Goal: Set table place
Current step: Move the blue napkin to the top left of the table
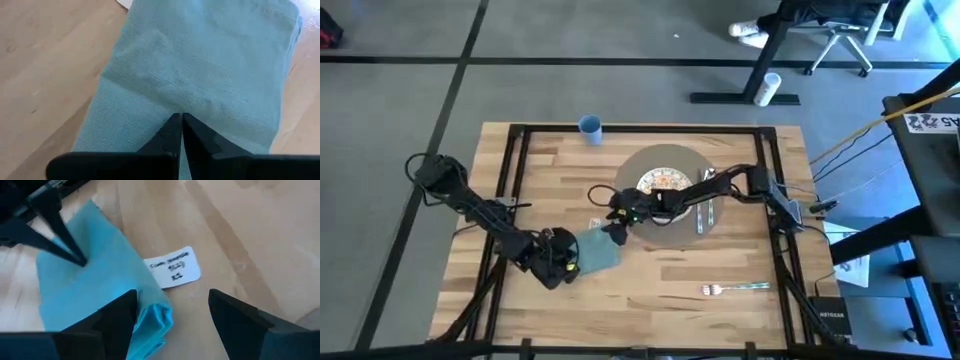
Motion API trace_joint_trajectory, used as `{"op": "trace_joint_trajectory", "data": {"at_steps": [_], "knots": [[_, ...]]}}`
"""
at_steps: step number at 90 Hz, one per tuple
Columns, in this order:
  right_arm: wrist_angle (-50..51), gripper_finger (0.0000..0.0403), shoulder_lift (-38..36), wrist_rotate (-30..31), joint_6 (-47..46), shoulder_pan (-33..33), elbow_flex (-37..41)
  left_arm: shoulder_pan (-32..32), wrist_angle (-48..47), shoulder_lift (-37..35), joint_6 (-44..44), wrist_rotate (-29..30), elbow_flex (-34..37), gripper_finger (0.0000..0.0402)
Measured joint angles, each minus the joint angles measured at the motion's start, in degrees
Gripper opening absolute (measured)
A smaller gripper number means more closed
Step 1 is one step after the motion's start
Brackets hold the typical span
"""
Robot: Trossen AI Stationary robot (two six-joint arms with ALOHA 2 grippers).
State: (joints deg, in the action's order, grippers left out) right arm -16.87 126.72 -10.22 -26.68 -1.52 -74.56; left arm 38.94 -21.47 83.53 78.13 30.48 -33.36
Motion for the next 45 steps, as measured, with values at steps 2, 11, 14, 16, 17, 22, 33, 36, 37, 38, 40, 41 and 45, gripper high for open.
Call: {"op": "trace_joint_trajectory", "data": {"at_steps": [2, 11, 14, 16, 17, 22, 33, 36, 37, 38, 40, 41, 45], "knots": [[-0.10, 0.0233, 0.00, -0.15, 0.00, 0.00, 0.00, 0.00, 0.00, 0.00, 0.00, 0.09, 0.00, 0.0000], [-0.88, 0.0225, 0.00, -0.95, 0.49, 0.02, 0.00, 0.00, -0.01, 0.00, 0.00, 0.24, 0.00, 0.0000], [-0.95, 0.0221, 0.00, -0.94, 1.21, 0.02, 0.00, 0.00, 0.00, 0.00, 0.00, 0.29, 0.00, 0.0000], [-0.99, 0.0219, 0.00, -0.96, 1.52, 0.00, 0.00, 0.00, 0.00, 0.00, 0.00, 0.30, 0.00, 0.0000], [-1.03, 0.0218, 0.00, -0.96, 1.63, 0.00, 0.00, 0.00, -0.01, 0.00, 0.00, 0.30, 0.00, 0.0000], [-1.55, 0.0212, 0.00, -1.04, 1.81, 0.00, 0.00, 0.00, -0.12, 0.00, -0.01, 0.33, 0.00, 0.0000], [-3.30, 0.0202, 0.00, -2.88, 1.97, 0.00, 0.00, 0.00, -0.13, 0.00, -0.22, 0.96, 0.00, 0.0000], [-3.31, 0.0200, 0.00, -2.91, 2.32, 0.00, 0.00, 0.00, -0.13, 0.00, -0.22, 1.21, 0.00, 0.0000], [-3.30, 0.0200, 0.00, -2.91, 2.46, 0.00, 0.00, 0.00, -0.13, 0.00, -0.22, 1.31, 0.00, 0.0000], [-3.28, 0.0199, 0.00, -2.91, 2.60, 0.00, 0.00, 0.00, -0.13, 0.00, -0.22, 1.38, 0.00, 0.0000], [-3.21, 0.0198, 0.00, -2.91, 2.78, 0.00, 0.00, 0.00, -0.13, 0.00, -0.22, 1.51, 0.00, 0.0000], [-3.18, 0.0198, 0.00, -2.91, 2.86, 0.00, 0.00, 0.00, -0.13, 0.00, -0.22, 1.59, 0.00, 0.0000], [-3.28, 0.0198, 0.19, -2.91, 2.95, 0.00, 0.00, 0.00, -0.13, 0.00, -0.22, 1.70, 0.00, 0.0000]]}}
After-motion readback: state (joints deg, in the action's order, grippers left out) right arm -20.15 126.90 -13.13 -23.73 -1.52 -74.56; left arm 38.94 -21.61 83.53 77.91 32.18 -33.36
